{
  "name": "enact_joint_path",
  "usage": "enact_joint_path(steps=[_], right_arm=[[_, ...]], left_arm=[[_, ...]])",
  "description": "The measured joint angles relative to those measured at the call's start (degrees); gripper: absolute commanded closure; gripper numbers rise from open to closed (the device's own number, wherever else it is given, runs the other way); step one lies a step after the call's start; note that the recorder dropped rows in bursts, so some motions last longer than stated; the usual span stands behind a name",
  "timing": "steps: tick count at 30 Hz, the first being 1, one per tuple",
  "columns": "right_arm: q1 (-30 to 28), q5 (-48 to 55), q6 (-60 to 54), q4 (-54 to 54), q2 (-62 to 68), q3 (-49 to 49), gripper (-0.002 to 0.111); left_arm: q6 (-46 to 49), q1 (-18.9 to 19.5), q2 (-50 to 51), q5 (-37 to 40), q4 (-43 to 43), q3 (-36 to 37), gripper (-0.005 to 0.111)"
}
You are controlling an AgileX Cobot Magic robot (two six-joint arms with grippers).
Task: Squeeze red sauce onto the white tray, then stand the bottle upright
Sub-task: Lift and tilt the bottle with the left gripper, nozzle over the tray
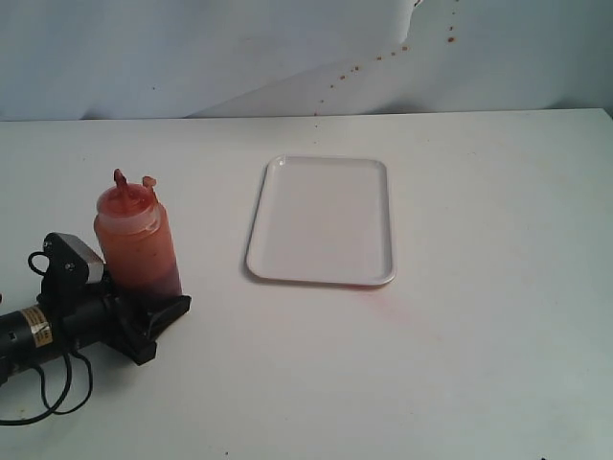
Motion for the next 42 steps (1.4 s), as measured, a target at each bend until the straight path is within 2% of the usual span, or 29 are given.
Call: enact_joint_path(steps=[4,8,12,15,18,25,31,34,37,42], right_arm=[[0.0,0.0,0.0,0.0,0.0,0.0,0.108],[0.0,0.0,0.0,0.0,0.0,0.0,0.108],[0.0,0.0,0.0,0.0,0.0,0.0,0.108],[0.0,0.0,0.0,0.0,0.0,0.0,0.108],[0.0,0.0,0.0,0.0,0.0,0.0,0.108],[0.0,0.0,0.0,0.0,0.0,0.0,0.108],[0.0,0.0,0.0,0.0,0.0,0.0,0.108],[0.0,0.0,0.0,0.0,0.0,0.0,0.108],[0.0,0.0,0.0,0.0,0.0,0.0,0.108],[0.0,0.0,0.0,0.0,0.0,0.0,0.108]], left_arm=[[0.0,0.0,-3.75,0.57,-1.0,1.16,0.107],[0.4,0.0,-9.17,0.15,-9.17,1.29,0.107],[8.06,0.09,-12.15,0.15,-12.46,0.19,0.107],[11.47,-1.33,-12.65,0.02,-15.52,-2.26,0.107],[13.86,-4.09,-12.74,4.54,-22.22,-6.15,0.107],[31.28,-11.64,-12.74,21.59,-35.41,-17.76,0.107],[45.13,-14.75,-12.74,30.11,-45.29,-24.64,0.107],[49.82,-14.75,-12.74,31.54,-46.5,-25.21,0.107],[61.99,-14.88,-12.74,31.9,-46.85,-25.21,0.107],[67.6,-16.04,-12.64,32.55,-47.75,-27.51,0.107]])
